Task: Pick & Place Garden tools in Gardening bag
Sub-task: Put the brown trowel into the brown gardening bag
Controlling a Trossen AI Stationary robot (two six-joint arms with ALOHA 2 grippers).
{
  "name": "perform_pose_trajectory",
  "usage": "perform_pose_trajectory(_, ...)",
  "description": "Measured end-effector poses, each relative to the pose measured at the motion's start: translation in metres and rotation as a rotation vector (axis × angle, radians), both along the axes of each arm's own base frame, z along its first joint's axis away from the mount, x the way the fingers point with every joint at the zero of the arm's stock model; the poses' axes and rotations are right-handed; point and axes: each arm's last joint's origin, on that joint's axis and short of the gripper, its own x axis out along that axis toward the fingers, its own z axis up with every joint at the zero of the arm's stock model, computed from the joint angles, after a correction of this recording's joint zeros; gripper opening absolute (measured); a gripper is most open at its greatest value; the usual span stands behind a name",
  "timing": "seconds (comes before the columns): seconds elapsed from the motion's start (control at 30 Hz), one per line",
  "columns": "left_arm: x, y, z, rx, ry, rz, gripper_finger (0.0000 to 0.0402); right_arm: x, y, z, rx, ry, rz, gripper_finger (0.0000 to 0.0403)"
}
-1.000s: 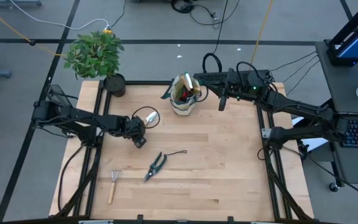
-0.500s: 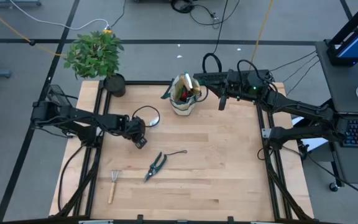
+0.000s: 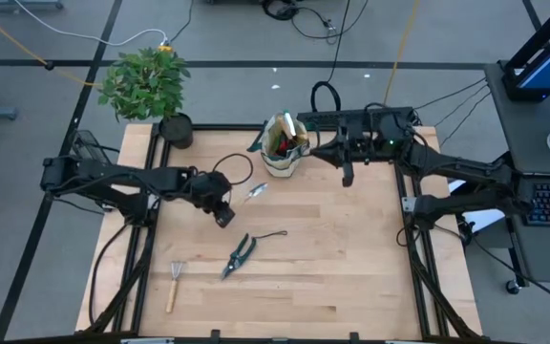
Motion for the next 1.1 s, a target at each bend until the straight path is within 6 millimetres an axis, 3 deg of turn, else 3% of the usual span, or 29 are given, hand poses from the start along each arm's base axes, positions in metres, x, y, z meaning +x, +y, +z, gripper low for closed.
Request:
perform_pose_trajectory(0.33,0.019,-0.01,0.048,-0.098,-0.148,0.018,0.0064,0.01,0.038,0.009,-0.199,-0.118,0.124,0.0039)
perform_pose_trajectory(0.53,0.023,-0.02,0.06,-0.171,-0.171,0.082,0.0064,0.014,0.062,0.006,-0.292,-0.092,0.068,0.0081)
perform_pose_trajectory(0.77,0.025,-0.031,0.064,-0.247,-0.183,0.165,0.0064,0.025,0.092,-0.006,-0.43,-0.039,0.044,0.0131)
perform_pose_trajectory(1.1,0.038,-0.042,0.083,-0.368,-0.41,0.234,0.0064,0.052,0.127,-0.038,-0.707,0.08,-0.033,0.0185)
